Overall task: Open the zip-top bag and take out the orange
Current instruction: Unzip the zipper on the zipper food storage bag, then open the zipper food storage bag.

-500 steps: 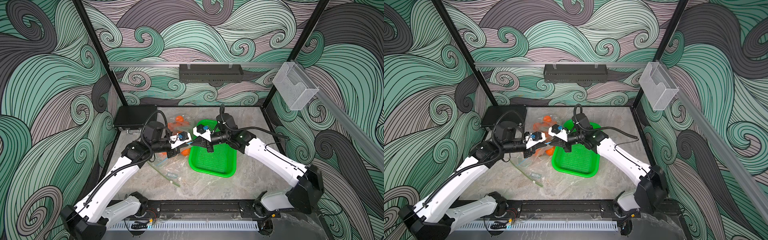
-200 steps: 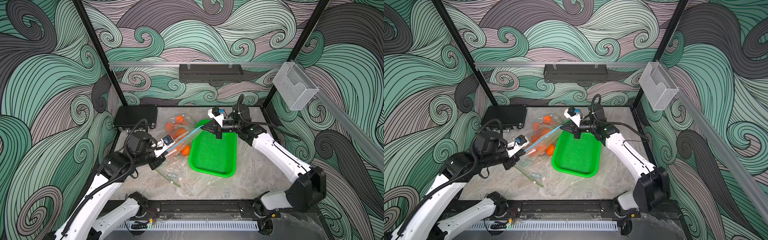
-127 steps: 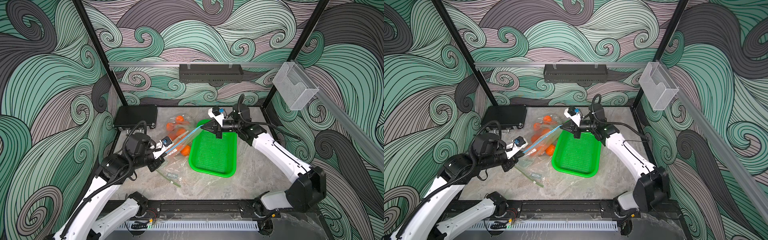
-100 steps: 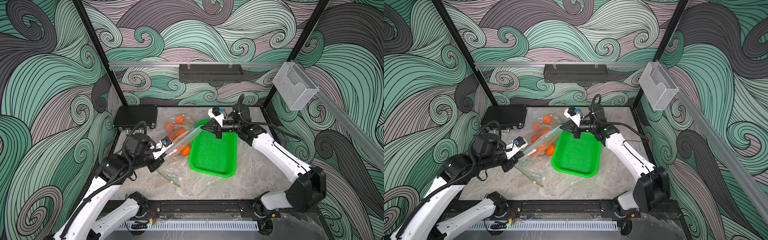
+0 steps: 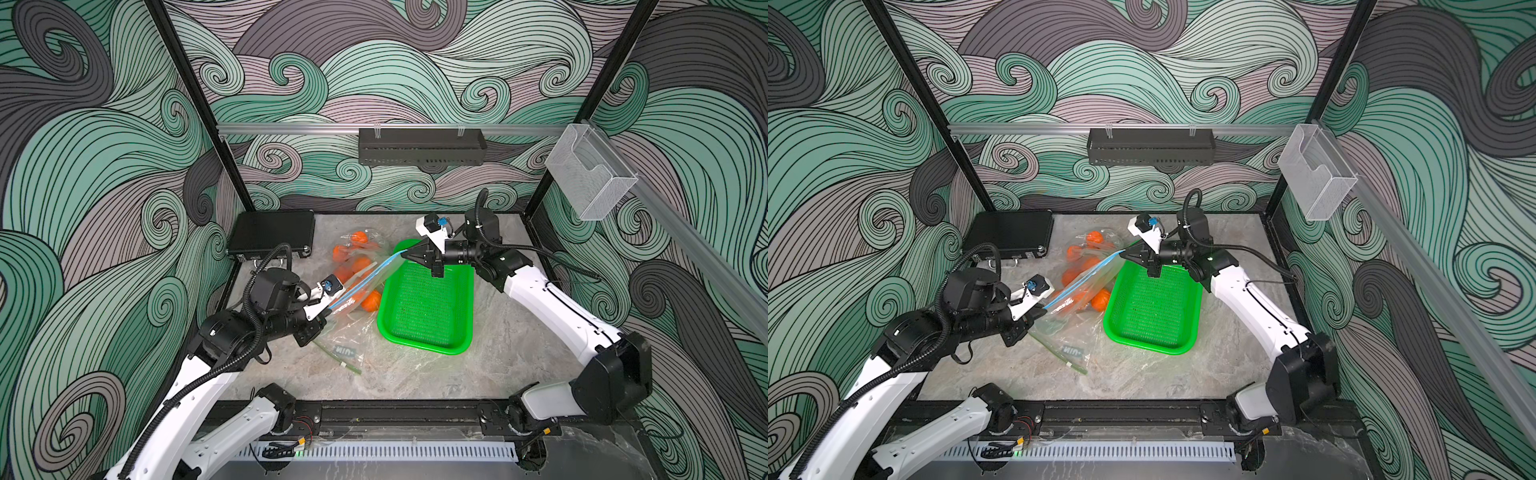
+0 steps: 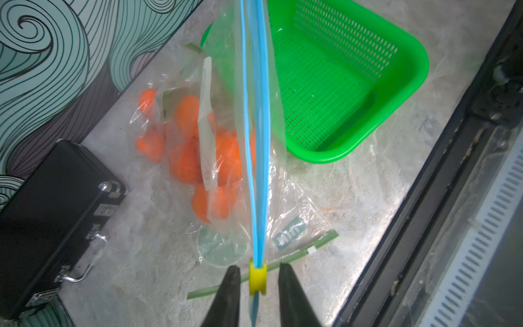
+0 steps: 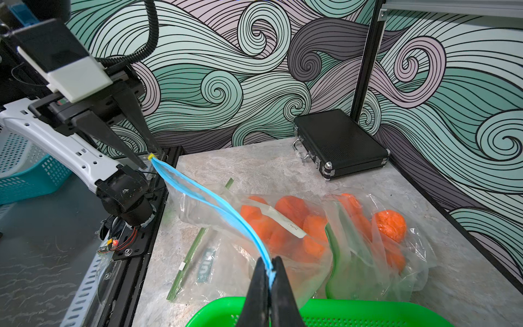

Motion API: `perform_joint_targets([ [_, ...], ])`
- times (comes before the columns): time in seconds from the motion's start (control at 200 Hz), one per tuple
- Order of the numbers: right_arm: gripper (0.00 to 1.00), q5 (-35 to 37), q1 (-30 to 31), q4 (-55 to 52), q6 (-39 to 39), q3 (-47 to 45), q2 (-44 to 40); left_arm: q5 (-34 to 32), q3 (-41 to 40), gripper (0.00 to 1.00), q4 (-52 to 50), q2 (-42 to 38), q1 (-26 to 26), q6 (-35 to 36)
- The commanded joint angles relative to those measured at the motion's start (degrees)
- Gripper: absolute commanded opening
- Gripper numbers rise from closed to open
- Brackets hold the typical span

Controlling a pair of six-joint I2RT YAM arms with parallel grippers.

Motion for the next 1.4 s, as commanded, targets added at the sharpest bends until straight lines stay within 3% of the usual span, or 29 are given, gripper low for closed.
perform_joint_targets([
  [0.0, 0.00, -0.92, 0.72, 1.96, -1.92, -1.31, -0.70, 1.74, 3.04, 0.53, -2.07, 0.88, 0.14, -0.07],
  [0.12, 0.00, -1.29, 1.83, 1.50, -3.49, -1.94, -0.98, 5.89, 6.85, 0.68, 2.64, 1.98, 0.14, -0.80],
  [0.26, 0.00, -1.33, 2.67, 0.40, -5.20, -2.40, -1.29, 9.14, 7.76, 0.71, 8.37, 5.37, 0.14, -1.12],
  [0.455, 0.00, -1.41, 2.85, 0.36, -5.77, -3.13, -1.86, 8.75, 8.64, 0.55, 9.61, 11.95, 0.14, -0.81],
  [0.836, 0.00, -1.58, 3.12, 0.01, -6.12, -3.47, -2.12, 7.85, 5.76, 0.34, 13.45, 14.23, 0.18, -1.50],
  [1.131, 0.00, -1.26, 3.16, 0.08, -5.98, -3.22, -1.78, 8.99, 3.20, 0.33, 13.43, 14.60, 0.16, -1.95],
  [1.171, 0.00, -1.20, 3.20, 0.03, -5.87, -3.19, -1.77, 8.94, 3.16, 0.26, 13.52, 14.71, 0.21, -1.88],
  [1.246, 0.00, -0.96, 3.20, 0.16, -5.61, -3.30, -1.90, 8.75, 3.16, 0.01, 13.96, 14.98, 0.15, -1.87],
  [1.276, 0.00, -0.48, 3.20, 0.51, -4.99, -3.38, -2.02, 8.75, 3.24, 0.00, 14.36, 15.07, 0.20, -2.01],
  [1.396, 0.26, 5.56, 3.19, 2.59, 1.52, -3.31, -3.01, 8.75, 2.86, 0.00, 17.16, 14.22, 0.14, -3.97],
])
